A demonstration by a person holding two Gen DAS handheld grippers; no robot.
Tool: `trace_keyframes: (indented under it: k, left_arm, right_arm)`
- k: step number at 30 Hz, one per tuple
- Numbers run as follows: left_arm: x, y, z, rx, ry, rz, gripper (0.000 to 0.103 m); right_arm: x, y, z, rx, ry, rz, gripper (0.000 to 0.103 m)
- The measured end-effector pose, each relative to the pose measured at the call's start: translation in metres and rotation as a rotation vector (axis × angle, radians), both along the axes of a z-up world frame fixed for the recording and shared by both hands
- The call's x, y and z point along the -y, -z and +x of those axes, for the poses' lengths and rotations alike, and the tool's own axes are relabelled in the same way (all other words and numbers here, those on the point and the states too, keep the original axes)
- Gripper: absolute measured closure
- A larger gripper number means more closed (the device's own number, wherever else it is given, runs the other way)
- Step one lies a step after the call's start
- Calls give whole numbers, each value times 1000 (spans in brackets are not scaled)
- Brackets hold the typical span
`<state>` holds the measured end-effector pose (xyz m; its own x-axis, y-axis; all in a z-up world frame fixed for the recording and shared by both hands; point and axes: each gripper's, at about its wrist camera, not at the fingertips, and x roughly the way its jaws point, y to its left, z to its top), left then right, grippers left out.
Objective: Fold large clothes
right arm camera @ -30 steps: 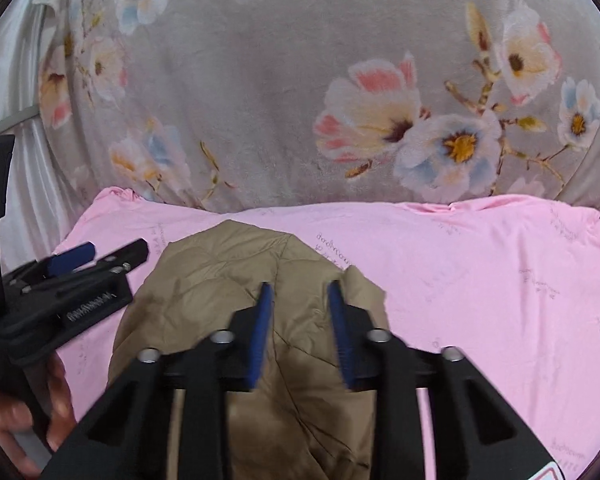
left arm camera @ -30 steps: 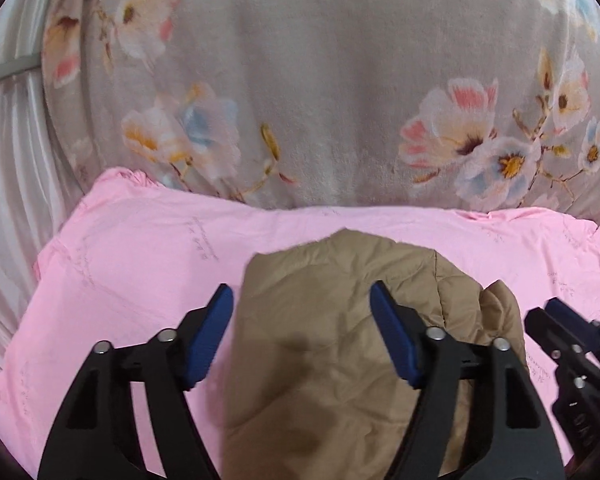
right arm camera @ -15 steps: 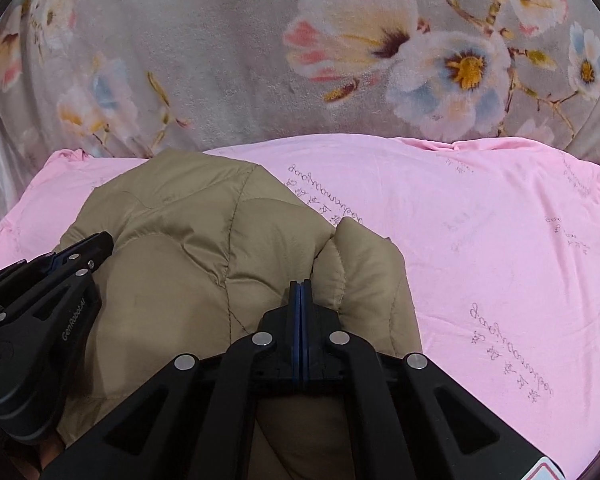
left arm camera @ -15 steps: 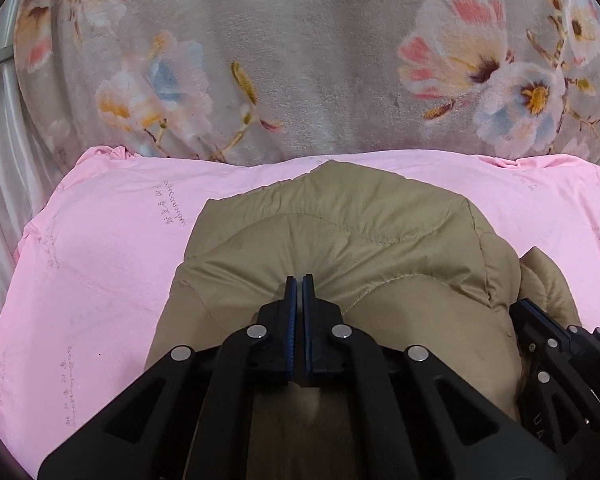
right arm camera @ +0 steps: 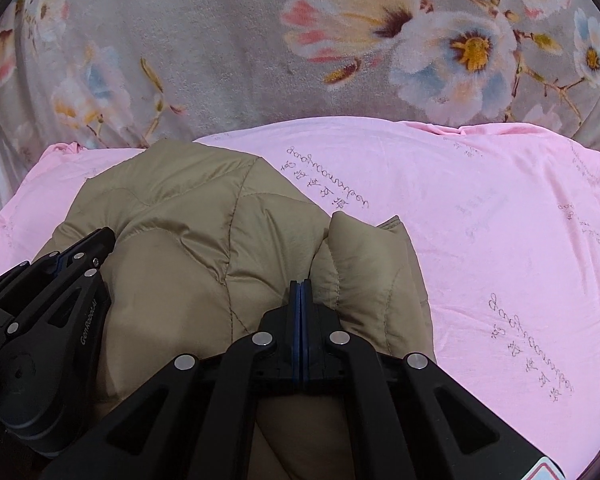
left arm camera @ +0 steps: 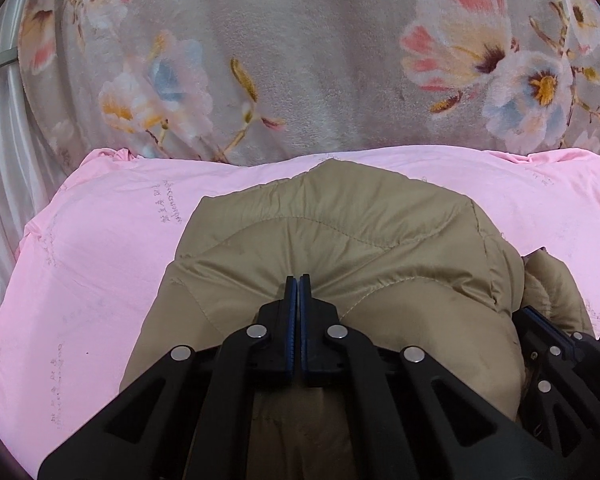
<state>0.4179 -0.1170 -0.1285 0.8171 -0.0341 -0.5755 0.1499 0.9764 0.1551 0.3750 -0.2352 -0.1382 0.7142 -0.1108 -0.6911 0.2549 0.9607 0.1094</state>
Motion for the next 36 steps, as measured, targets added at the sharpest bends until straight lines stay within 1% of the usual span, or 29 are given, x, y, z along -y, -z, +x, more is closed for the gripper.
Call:
trace_keyframes:
  k: [17, 19, 21, 22, 24, 26, 28, 30, 33, 34, 36]
  left_arm:
    - [2, 0, 1, 0, -8, 20, 103]
    - [1, -2, -1, 0, -8, 18, 103]
    - [0, -5, -4, -10, -7, 25, 102]
    - [-1, -8, -9, -19, -3, 30, 102]
    - [-5, -16, -25, -21, -2, 46, 99]
    - [-13, -26, -47, -25, 1, 38, 98]
    - [-20, -30, -68, -45, 8, 26, 96]
    - [-26, -27, -85, -64, 6, 29, 96]
    - [-30, -18, -111, -60, 5, 63, 96]
    - [-31, -14, -122, -58, 5, 81, 96]
    - [-34, -8, -140, -68, 7, 83, 96]
  right_arm:
    - [-2, -1, 1, -7, 9, -19, 103]
    - [-1, -2, -1, -1, 5, -10, 103]
    - [4, -6, -6, -8, -6, 22, 103]
    - [6, -12, -13, -11, -4, 33, 103]
    - [7, -32, -39, 26, 1, 39, 99]
    - [5, -44, -62, 36, 0, 32, 98]
    - [4, -40, -80, 2, -13, 49, 98]
    - [-1, -25, -97, -34, -23, 30, 98]
    - [-13, -12, -121, -73, -40, -46, 97]
    - [-16, -11, -129, -93, -47, -48, 96]
    - [-19, -12, -148, -93, -43, -34, 96]
